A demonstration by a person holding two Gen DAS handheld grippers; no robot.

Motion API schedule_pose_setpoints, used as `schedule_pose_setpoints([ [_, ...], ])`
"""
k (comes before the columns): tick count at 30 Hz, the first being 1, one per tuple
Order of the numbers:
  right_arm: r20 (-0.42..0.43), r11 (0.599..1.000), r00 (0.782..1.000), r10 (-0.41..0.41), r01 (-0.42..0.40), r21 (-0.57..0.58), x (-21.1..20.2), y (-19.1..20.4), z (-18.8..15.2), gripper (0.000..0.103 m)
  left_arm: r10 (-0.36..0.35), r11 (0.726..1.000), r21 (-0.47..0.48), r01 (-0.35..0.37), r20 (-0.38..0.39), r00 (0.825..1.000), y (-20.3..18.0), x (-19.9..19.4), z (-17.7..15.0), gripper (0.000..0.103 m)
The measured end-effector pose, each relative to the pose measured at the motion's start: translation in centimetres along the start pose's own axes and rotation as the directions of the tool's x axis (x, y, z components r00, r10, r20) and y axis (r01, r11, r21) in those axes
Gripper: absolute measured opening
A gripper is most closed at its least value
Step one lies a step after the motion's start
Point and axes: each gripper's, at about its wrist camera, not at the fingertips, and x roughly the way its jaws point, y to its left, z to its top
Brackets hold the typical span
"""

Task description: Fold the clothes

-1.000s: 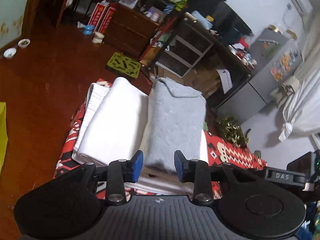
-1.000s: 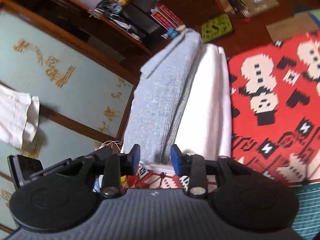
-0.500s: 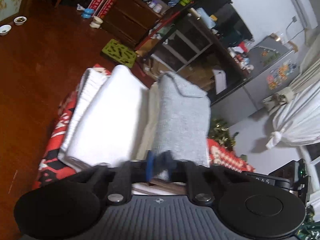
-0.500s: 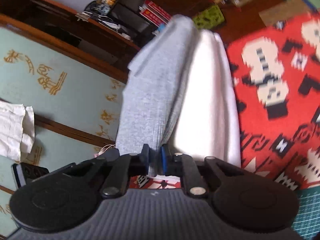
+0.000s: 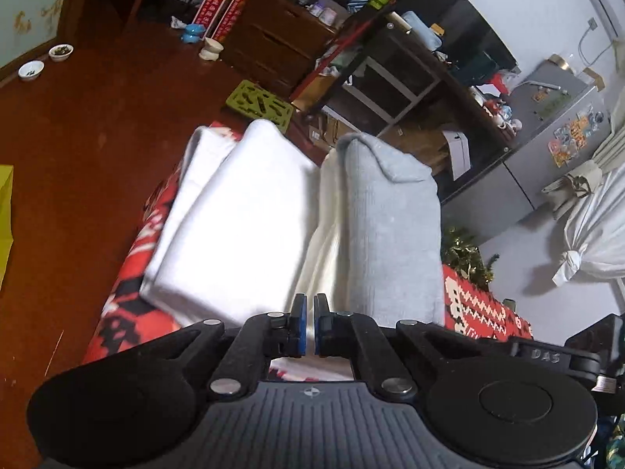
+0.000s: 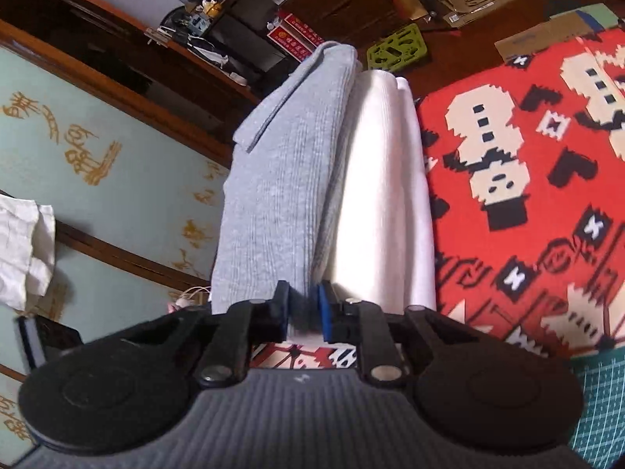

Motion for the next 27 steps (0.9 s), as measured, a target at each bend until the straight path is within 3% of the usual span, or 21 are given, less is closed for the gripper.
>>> schedule_pose_setpoints([
  [4,-0.004,1.0,1.0,-0.001,0.001,-0.017,-0.7,-0.3,-0.2,0.023,-0.047,0.999,0.007,0.047,0.036,0.998,-0.3,-1.9,-0.8,0.01],
  [7,-0.009,1.0,1.0,0.001,-0.001,-0.008,-0.5,-0.7,-0.2,0.023,-0.061,0.998,0.029,0.059,0.065,0.996,-1.2,-2.6,-1.4,0.032],
  [11,-0.018,1.0,1.0,-0.001,0.001,0.006,-1.1,-0.8,-0.9,0.027,-0.049,0.998,0.041,0.048,0.024,0.999,-2.5,-2.1,-1.8,0.029],
  [15,-0.004,0.996,0.999,-0.04,0.04,-0.082,-3.9,0.2,-2.4,0.032,-0.011,0.994,0.106,0.008,0.026,1.0,-4.6,-3.3,-3.3,0.029],
  [18,0.021,0.983,0.996,-0.083,0.085,-0.162,-6.5,0.9,-3.7,0.043,0.047,0.983,0.177,-0.054,0.042,0.998,-6.6,-4.5,-5.2,0.045],
  [20,0.035,0.969,0.992,-0.119,0.124,-0.214,-8.3,1.3,-4.7,0.056,0.095,0.974,0.203,-0.103,0.05,0.994,-7.9,-5.2,-6.6,0.062],
  [21,0.045,0.958,0.989,-0.141,0.147,-0.244,-9.3,1.5,-5.2,0.061,0.115,0.97,0.21,-0.124,0.055,0.992,-8.4,-5.5,-7.3,0.064],
  [23,0.073,0.937,0.982,-0.176,0.19,-0.292,-11.4,1.8,-6.3,0.082,0.151,0.963,0.218,-0.16,0.058,0.987,-9.4,-6.1,-8.8,0.077],
  [25,0.11,0.906,0.972,-0.208,0.234,-0.352,-13.5,2.1,-7.8,0.092,0.155,0.962,0.218,-0.161,0.045,0.987,-10.2,-6.4,-10.3,0.089],
  [27,0.136,0.869,0.96,-0.243,0.278,-0.409,-15.0,2.0,-9.2,0.1,0.203,0.951,0.233,-0.204,0.031,0.979,-11.1,-6.1,-11.7,0.091],
])
